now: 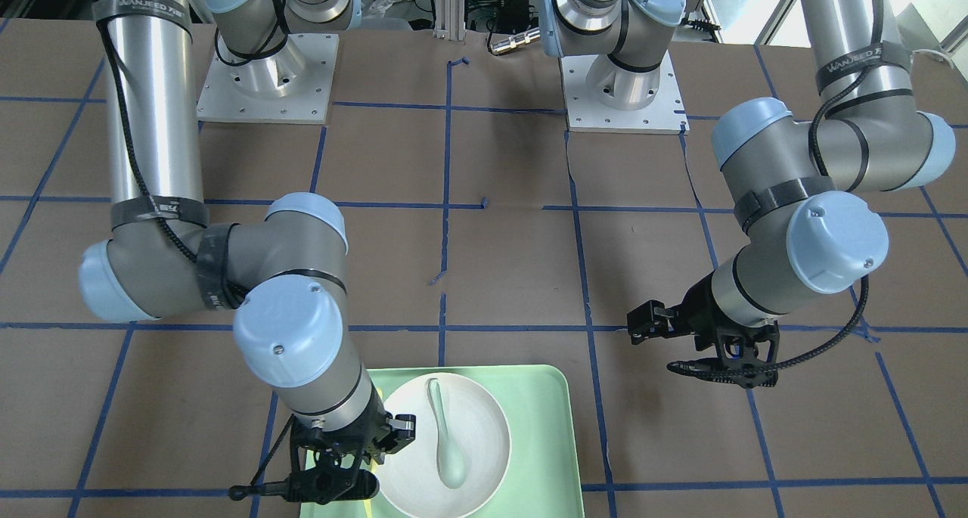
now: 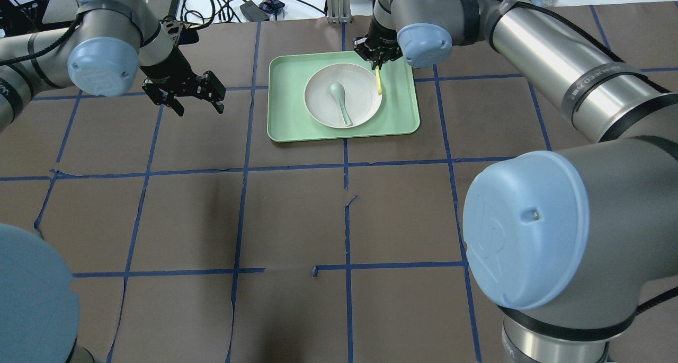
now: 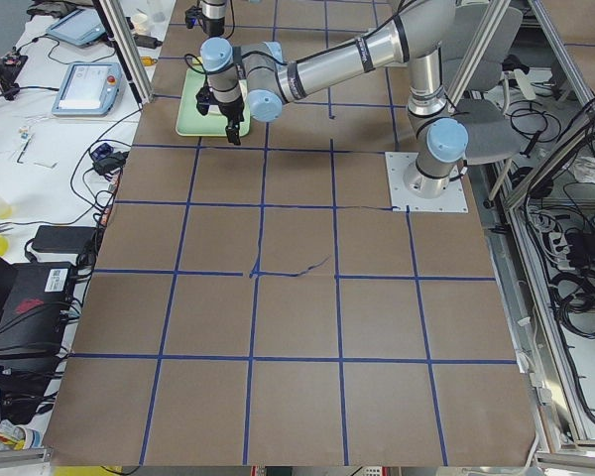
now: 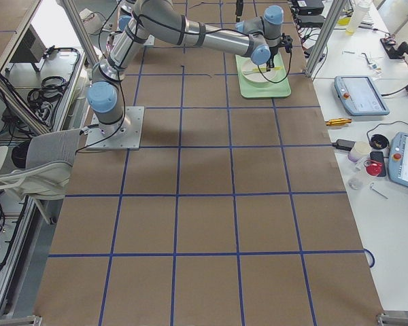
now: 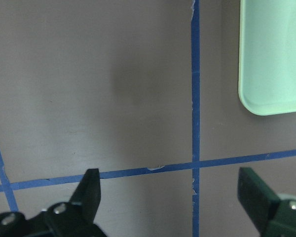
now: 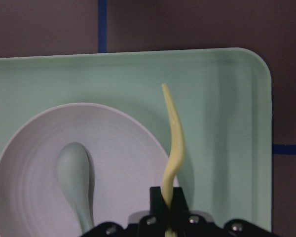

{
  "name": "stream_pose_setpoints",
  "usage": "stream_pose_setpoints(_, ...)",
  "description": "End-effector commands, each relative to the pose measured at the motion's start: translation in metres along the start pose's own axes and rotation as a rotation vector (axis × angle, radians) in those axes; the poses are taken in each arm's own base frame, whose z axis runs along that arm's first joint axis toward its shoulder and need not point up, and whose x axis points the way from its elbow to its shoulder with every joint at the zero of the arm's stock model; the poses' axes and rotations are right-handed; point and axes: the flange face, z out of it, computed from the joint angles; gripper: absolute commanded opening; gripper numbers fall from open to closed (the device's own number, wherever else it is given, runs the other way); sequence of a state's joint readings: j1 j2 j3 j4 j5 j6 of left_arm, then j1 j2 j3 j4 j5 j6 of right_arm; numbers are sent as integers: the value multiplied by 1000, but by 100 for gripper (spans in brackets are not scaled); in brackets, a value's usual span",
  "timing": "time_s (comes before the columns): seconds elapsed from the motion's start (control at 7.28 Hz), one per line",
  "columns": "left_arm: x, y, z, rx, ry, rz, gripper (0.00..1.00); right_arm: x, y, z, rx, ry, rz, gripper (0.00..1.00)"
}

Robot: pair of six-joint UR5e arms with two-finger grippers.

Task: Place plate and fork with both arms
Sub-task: 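Lift the fork and move it beside the plate on the tray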

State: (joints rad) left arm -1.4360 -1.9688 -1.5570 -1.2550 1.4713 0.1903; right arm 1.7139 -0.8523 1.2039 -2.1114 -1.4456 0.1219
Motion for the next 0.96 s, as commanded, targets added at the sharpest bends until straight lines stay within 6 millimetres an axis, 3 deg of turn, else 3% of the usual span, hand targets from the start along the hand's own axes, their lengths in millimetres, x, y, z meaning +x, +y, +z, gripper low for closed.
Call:
stream_pose_setpoints(0.0, 6, 1, -1, 2, 1, 1, 100, 24, 0, 31, -49, -25, -18, 0)
stream_pose_setpoints(0.41, 6, 2, 3, -6, 2, -1, 100, 31, 2, 60, -83, -10, -47, 0)
stream_pose_setpoints(0.55, 6, 2, 3, -6, 2, -2, 100, 32, 3, 66, -91, -9, -46, 12)
stream_pose_setpoints(0.69, 6, 2, 3, -6, 1, -2, 100, 33, 3, 65, -88, 0, -50, 35)
stream_pose_setpoints(0.82, 7, 3, 1, -5, 0, -1, 100, 33, 2, 63, -86, 4, -47, 93)
